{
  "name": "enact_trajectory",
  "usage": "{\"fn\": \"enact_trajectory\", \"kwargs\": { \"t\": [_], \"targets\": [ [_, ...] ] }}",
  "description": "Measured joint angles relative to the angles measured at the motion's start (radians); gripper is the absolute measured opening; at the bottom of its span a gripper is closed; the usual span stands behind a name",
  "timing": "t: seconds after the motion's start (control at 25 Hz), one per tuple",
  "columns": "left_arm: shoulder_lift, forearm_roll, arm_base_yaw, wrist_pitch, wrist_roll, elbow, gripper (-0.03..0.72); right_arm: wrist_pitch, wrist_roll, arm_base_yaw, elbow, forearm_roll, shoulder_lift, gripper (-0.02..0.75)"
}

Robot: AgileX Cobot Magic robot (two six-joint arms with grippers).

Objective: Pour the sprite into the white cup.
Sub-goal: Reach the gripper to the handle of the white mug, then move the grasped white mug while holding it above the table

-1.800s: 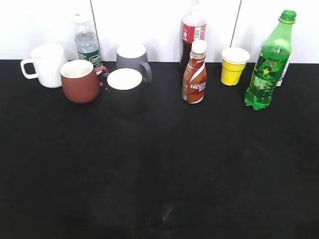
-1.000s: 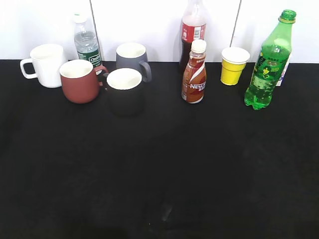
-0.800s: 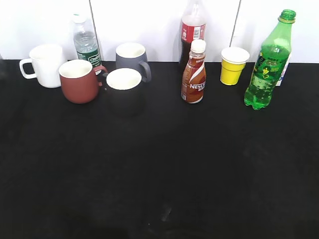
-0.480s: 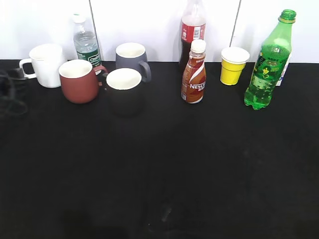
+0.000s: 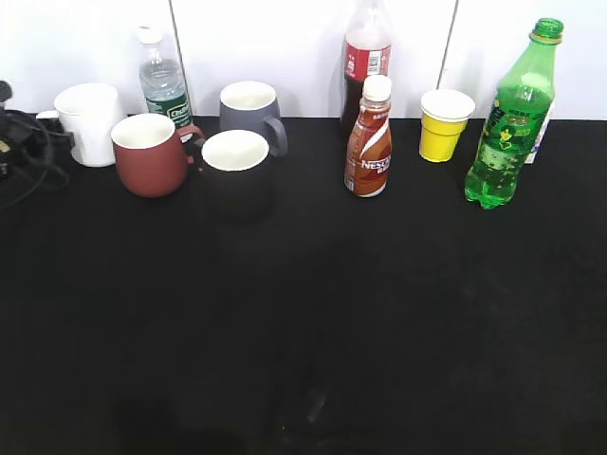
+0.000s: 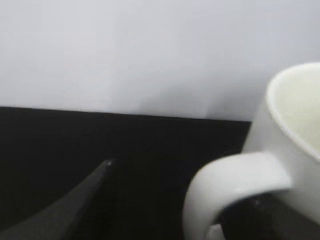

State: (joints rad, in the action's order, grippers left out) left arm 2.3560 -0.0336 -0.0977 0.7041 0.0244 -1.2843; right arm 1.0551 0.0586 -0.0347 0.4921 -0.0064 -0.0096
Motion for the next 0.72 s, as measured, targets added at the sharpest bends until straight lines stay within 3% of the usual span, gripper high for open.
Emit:
{"fn": "enact_trajectory", "kwargs": {
  "t": [0.12, 0.24, 0.28, 0.36, 0.44, 0.56, 0.64, 0.72],
  "targets": [
    [0.036, -0.048, -0.005, -0.043, 0.0, -0.076, 0.383, 0.0, 0.0, 0.0, 0.0, 0.0, 0.0, 0.398],
    [0.036, -0.127, -0.005, -0.063, -0.001, -0.092, 0.102, 0.0, 0.0, 0.0, 0.0, 0.0, 0.0, 0.396],
    [0.036, -0.128, -0.005, -0.062, -0.001, -0.093, 0.078, 0.0, 0.0, 0.0, 0.0, 0.0, 0.0, 0.396],
    [0.036, -0.125, -0.005, -0.062, -0.001, -0.093, 0.077, 0.0, 0.0, 0.0, 0.0, 0.0, 0.0, 0.396],
    [0.009, -0.05, -0.005, -0.084, -0.005, -0.079, 0.065, 0.0, 0.0, 0.0, 0.0, 0.0, 0.0, 0.397],
    [-0.119, -0.018, -0.008, -0.022, -0.012, 0.019, 0.059, 0.0, 0.0, 0.0, 0.0, 0.0, 0.0, 0.397],
    [-0.254, -0.015, -0.008, 0.025, -0.012, 0.148, 0.059, 0.0, 0.0, 0.0, 0.0, 0.0, 0.0, 0.397],
    [-0.43, -0.013, 0.008, 0.072, -0.012, 0.37, 0.058, 0.0, 0.0, 0.0, 0.0, 0.0, 0.0, 0.396]
  ]
}}
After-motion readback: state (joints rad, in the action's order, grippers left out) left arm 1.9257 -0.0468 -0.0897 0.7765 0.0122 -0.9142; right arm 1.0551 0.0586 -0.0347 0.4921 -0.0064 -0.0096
